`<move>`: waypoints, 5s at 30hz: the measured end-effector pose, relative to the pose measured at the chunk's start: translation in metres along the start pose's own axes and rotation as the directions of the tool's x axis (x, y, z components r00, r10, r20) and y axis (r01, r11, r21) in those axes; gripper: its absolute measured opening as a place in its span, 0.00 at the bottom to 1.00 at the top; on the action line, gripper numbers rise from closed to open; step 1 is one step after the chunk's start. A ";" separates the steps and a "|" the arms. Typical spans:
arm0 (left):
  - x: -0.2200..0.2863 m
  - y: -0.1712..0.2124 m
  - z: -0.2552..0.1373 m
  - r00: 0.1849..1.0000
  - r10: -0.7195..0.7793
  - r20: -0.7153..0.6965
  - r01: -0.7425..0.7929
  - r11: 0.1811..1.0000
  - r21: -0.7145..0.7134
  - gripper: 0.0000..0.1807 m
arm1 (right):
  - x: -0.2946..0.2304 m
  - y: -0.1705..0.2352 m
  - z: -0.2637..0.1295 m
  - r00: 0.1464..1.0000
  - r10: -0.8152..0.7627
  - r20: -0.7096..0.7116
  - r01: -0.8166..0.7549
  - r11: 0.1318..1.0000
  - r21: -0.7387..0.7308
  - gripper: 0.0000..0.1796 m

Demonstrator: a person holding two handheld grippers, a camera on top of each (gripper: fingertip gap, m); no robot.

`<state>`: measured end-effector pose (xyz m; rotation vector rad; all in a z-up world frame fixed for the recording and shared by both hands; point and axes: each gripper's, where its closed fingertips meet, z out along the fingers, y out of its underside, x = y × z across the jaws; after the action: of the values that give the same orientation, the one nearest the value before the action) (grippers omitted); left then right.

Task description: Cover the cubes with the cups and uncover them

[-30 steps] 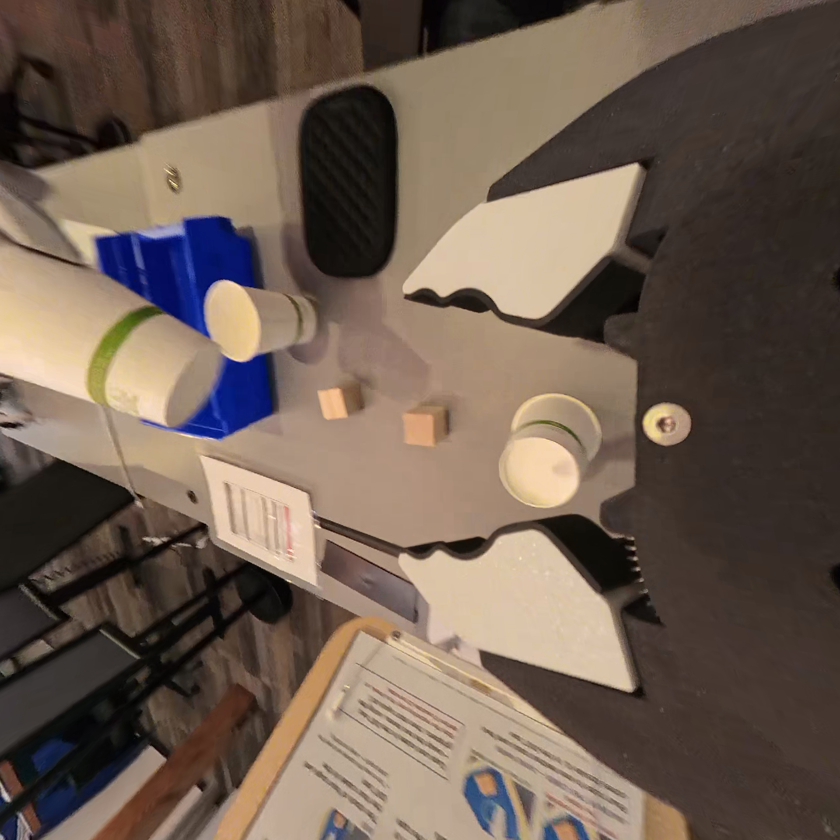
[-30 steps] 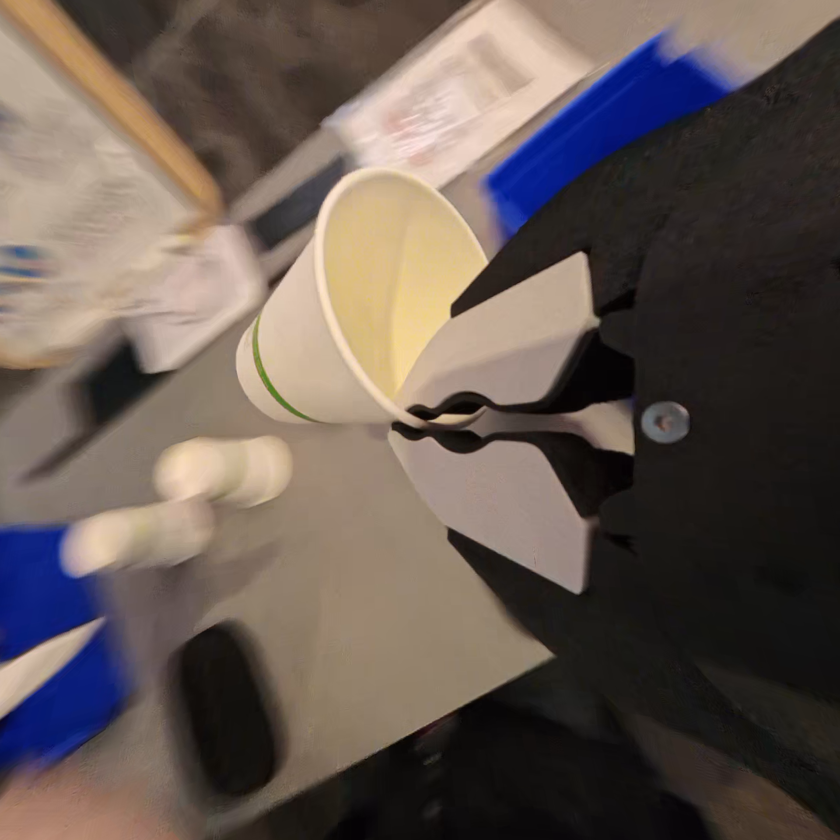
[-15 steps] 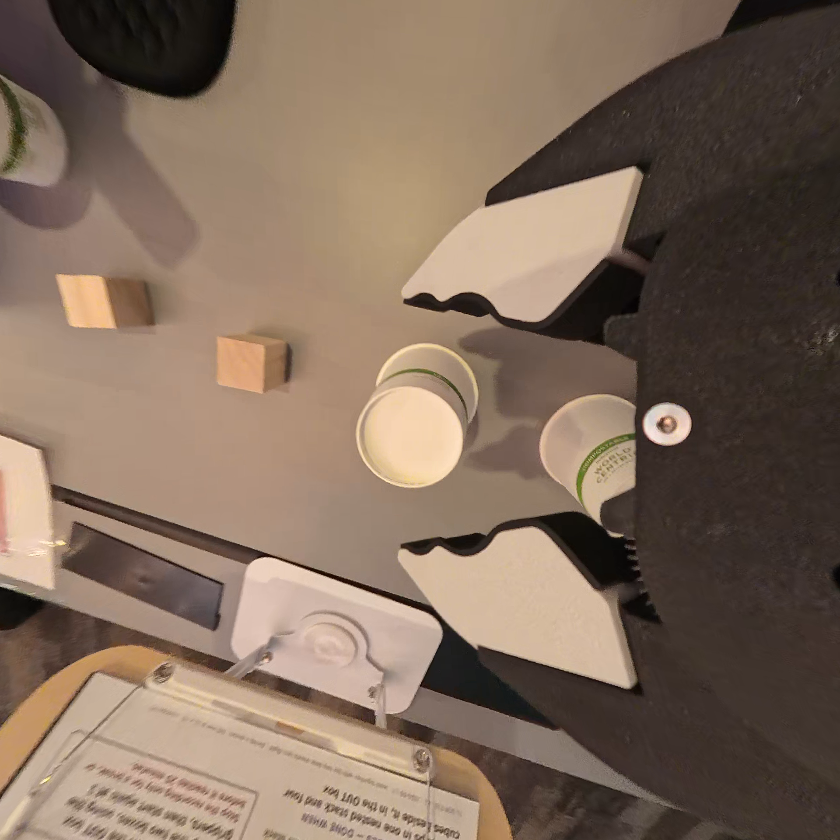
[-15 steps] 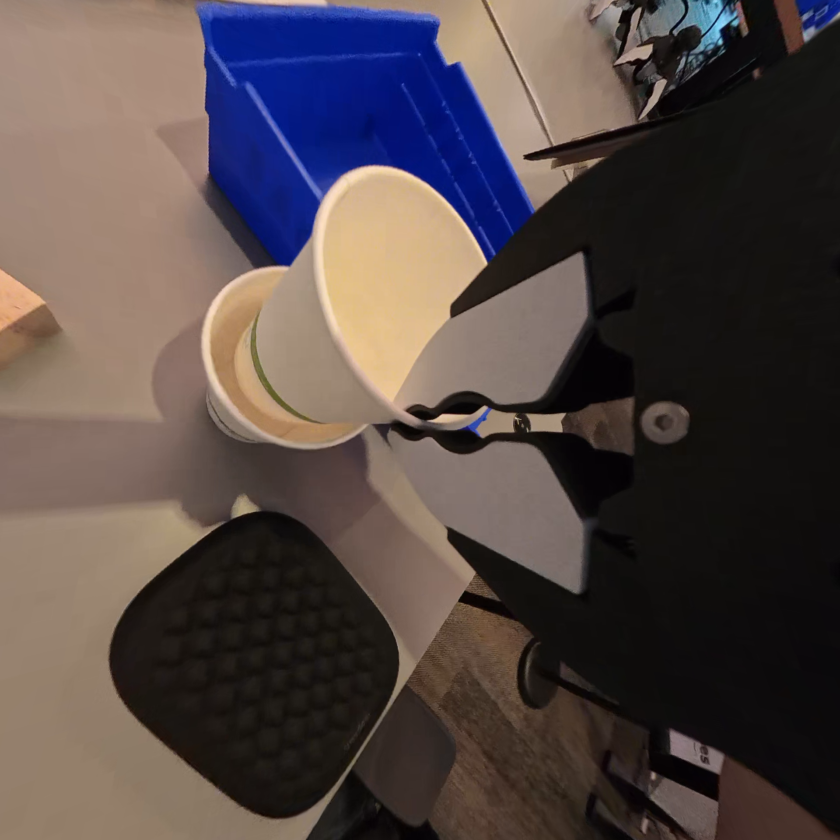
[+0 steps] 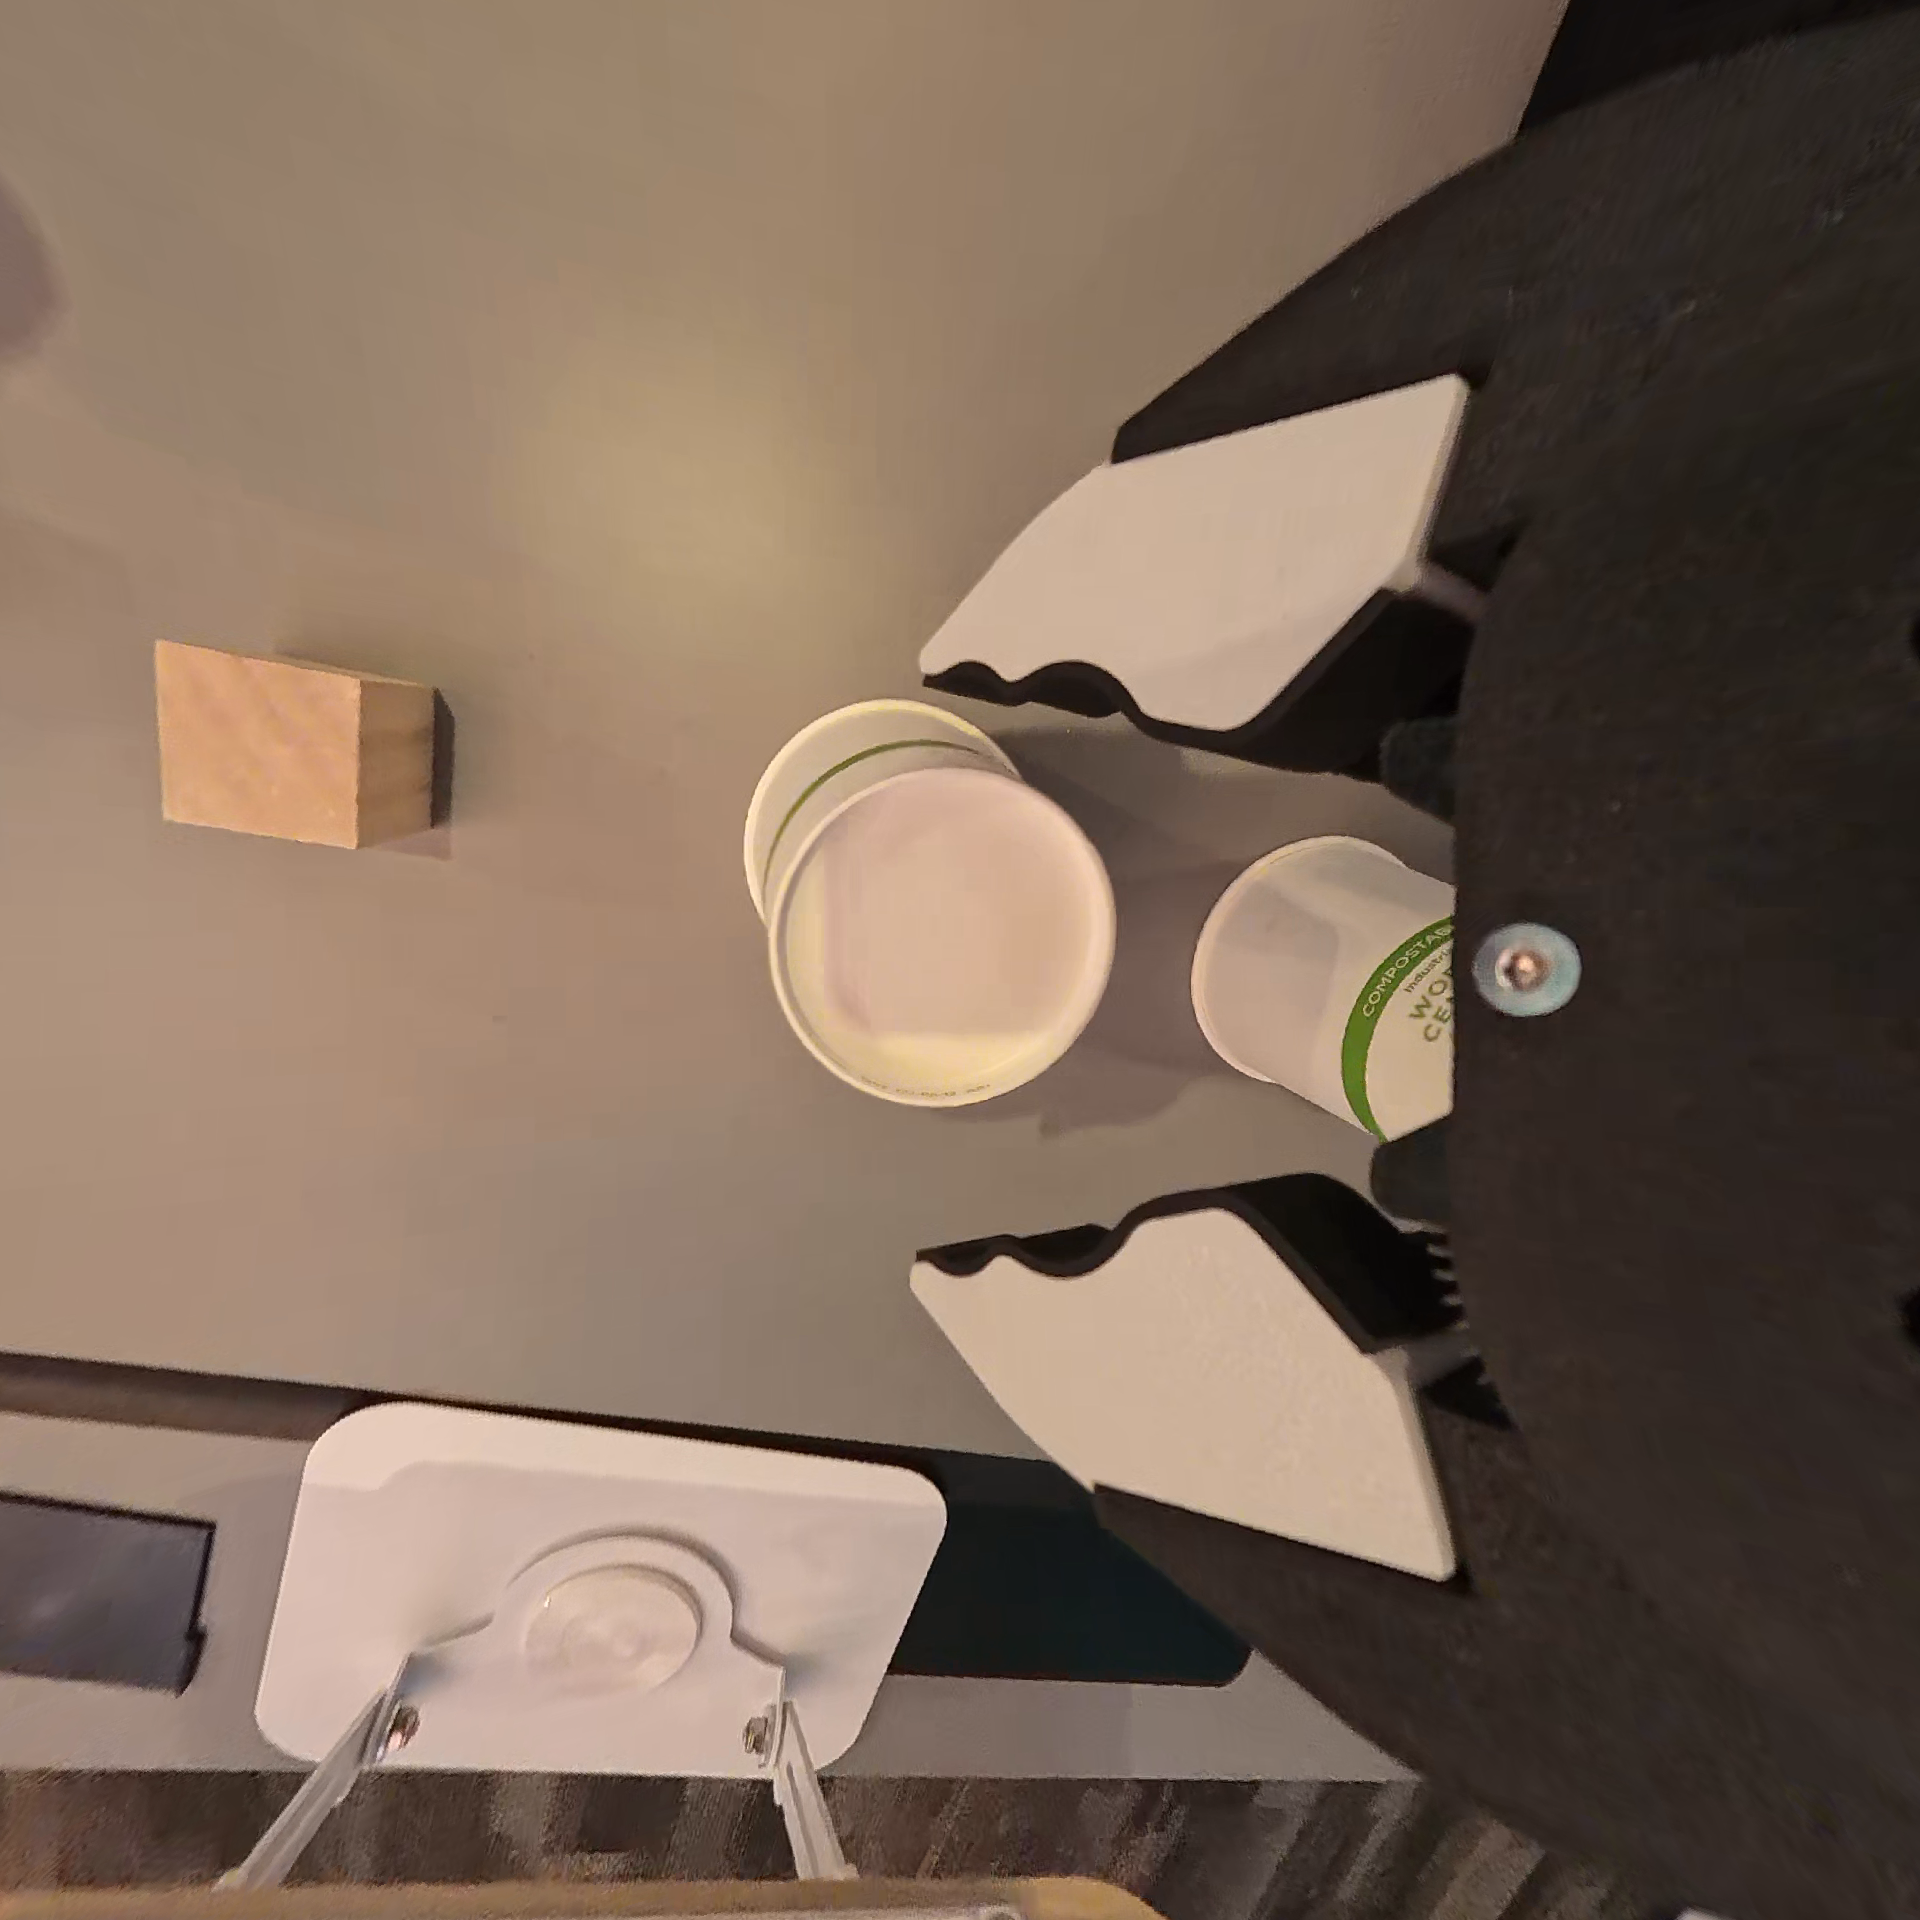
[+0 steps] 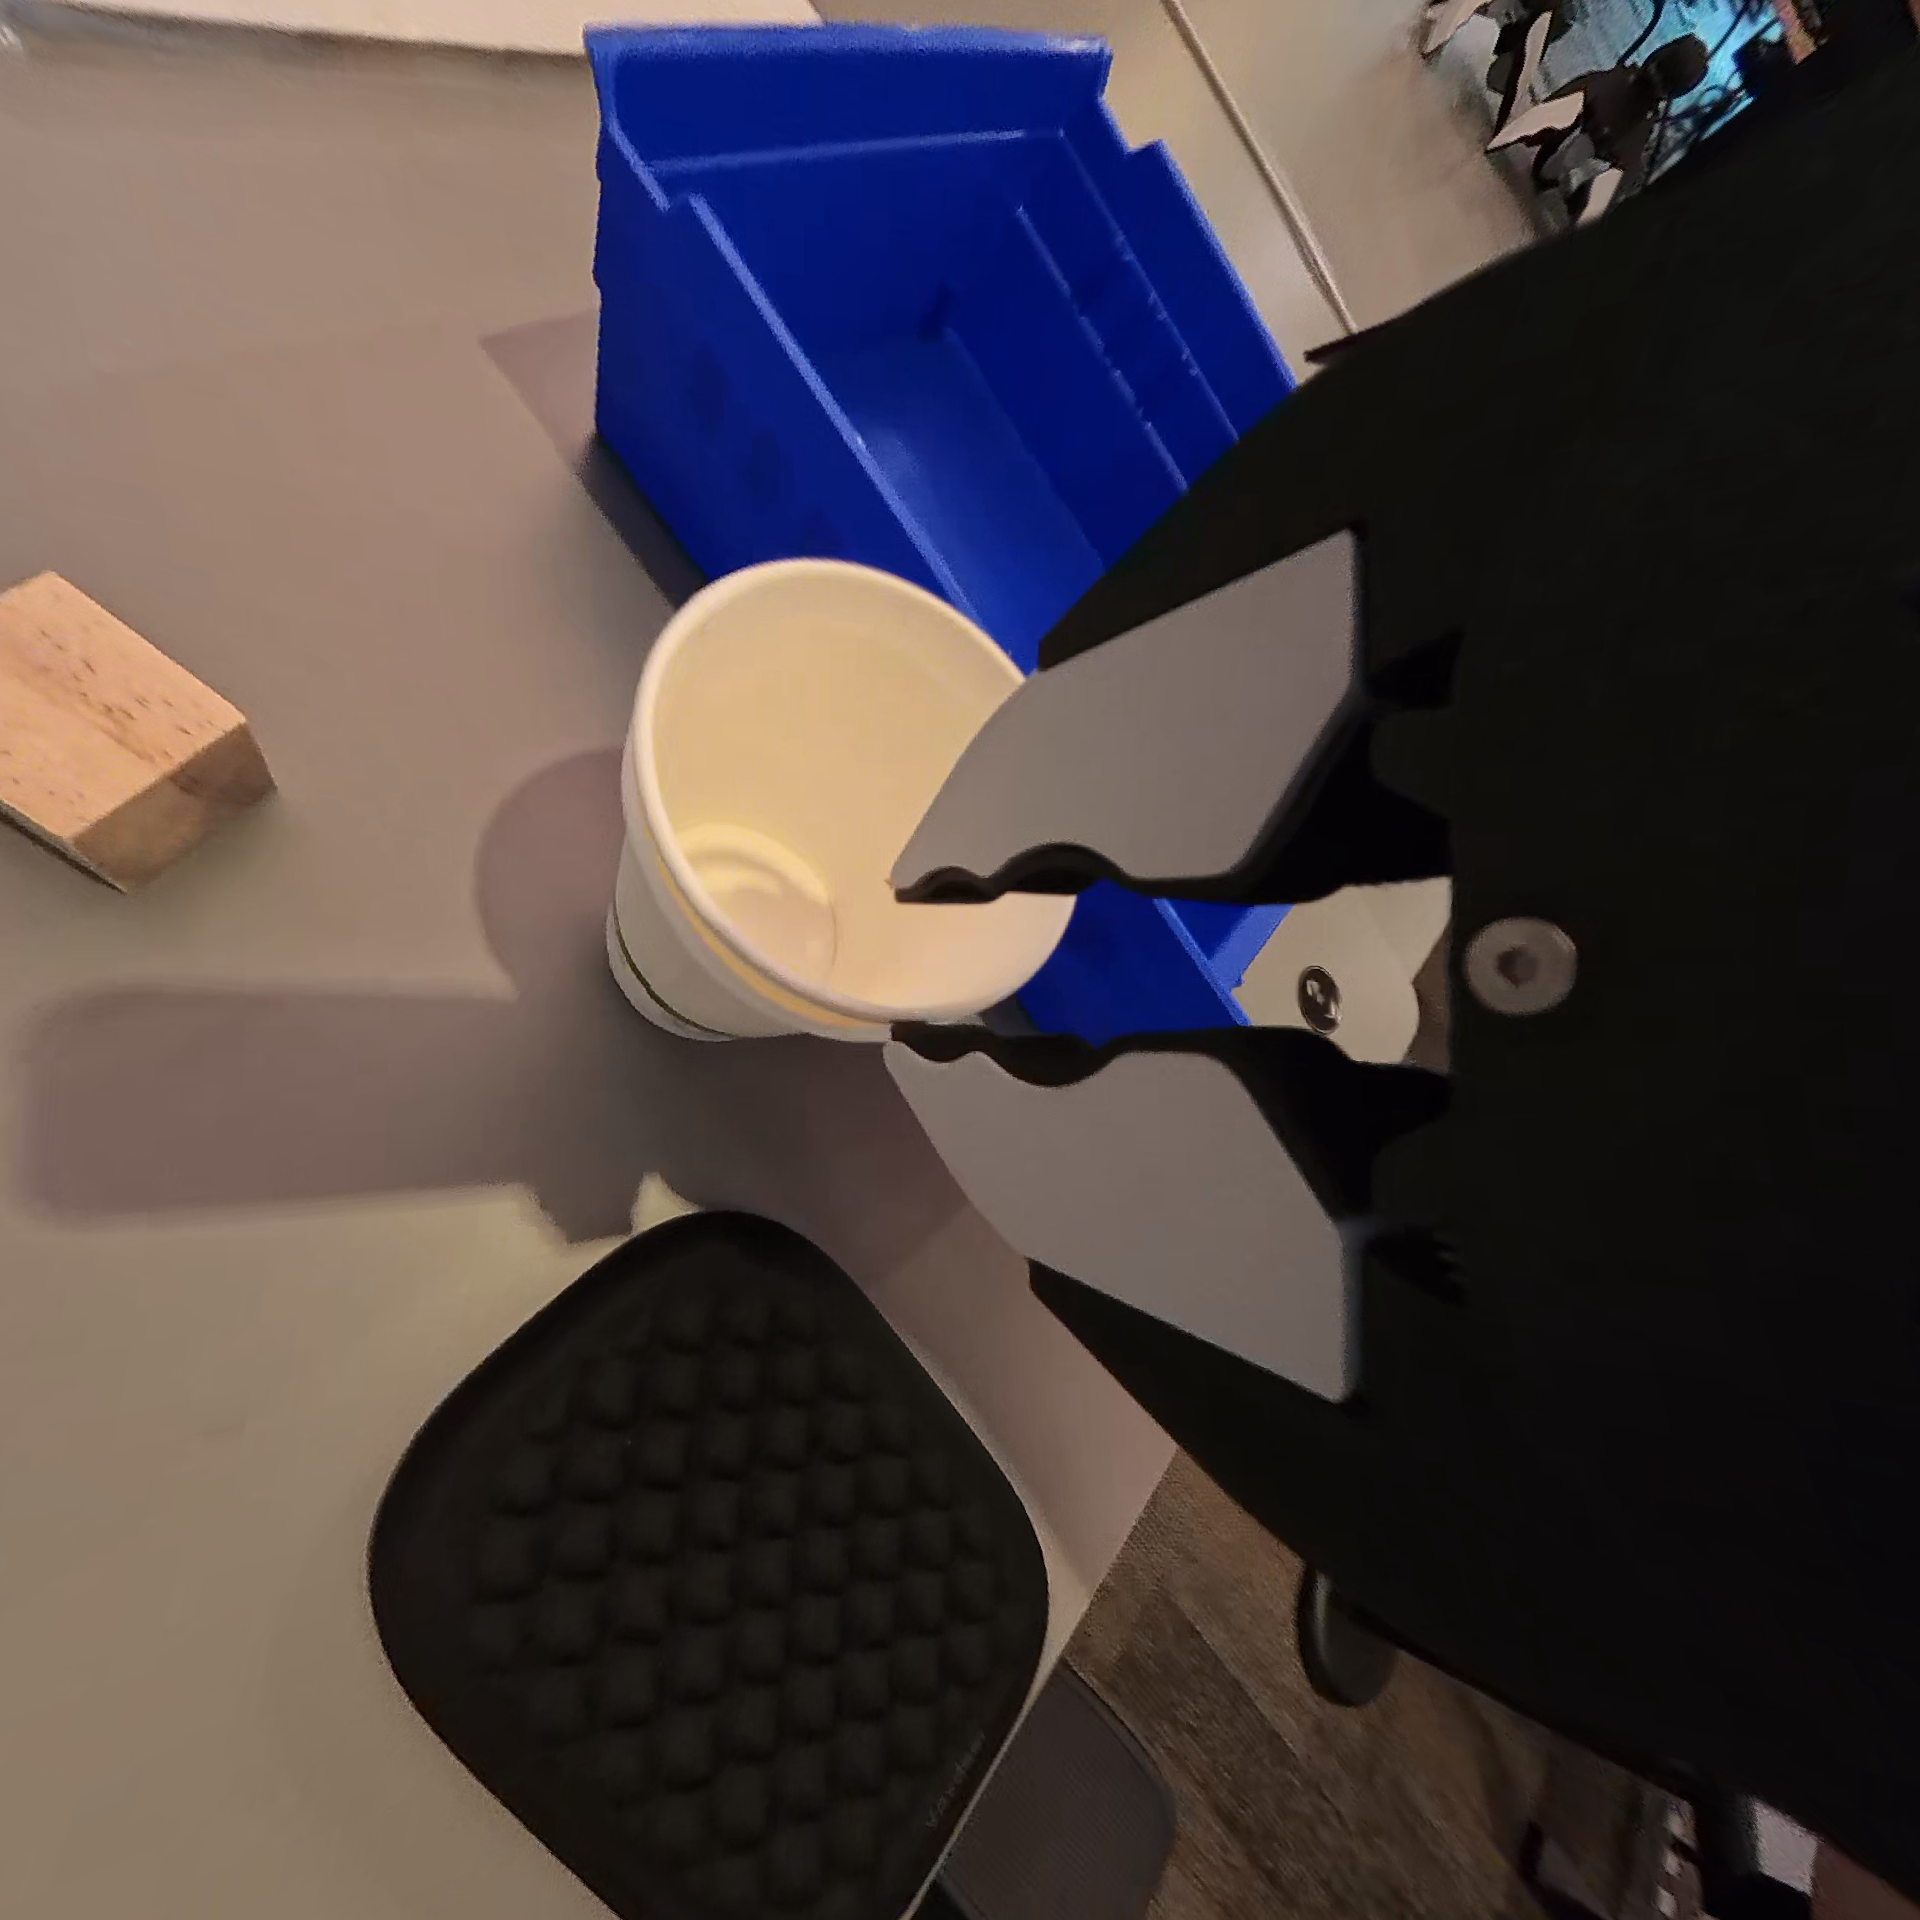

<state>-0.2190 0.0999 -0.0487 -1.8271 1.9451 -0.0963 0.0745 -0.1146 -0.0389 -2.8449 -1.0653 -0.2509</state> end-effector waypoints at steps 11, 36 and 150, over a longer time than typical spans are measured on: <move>0.007 0.009 0.036 0.996 0.000 -0.085 -0.013 0.989 -0.150 0.51 | -0.012 0.006 -0.029 0.998 -0.008 -0.058 0.016 0.992 0.128 0.14; 0.008 -0.076 -0.127 0.992 -0.016 -0.124 0.076 0.861 0.503 0.46 | -0.065 -0.147 -0.117 0.996 0.042 -0.077 0.039 0.584 0.811 0.22; 0.064 -0.062 -0.212 0.992 0.042 -0.120 0.074 0.573 0.817 0.46 | -0.150 -0.231 -0.201 0.713 -0.571 0.408 -0.512 -0.025 0.859 0.00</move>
<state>-0.2423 -0.0239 0.1435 -1.1885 1.5173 -0.9865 -0.2134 -0.0665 0.1370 -1.2628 -0.7185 1.3034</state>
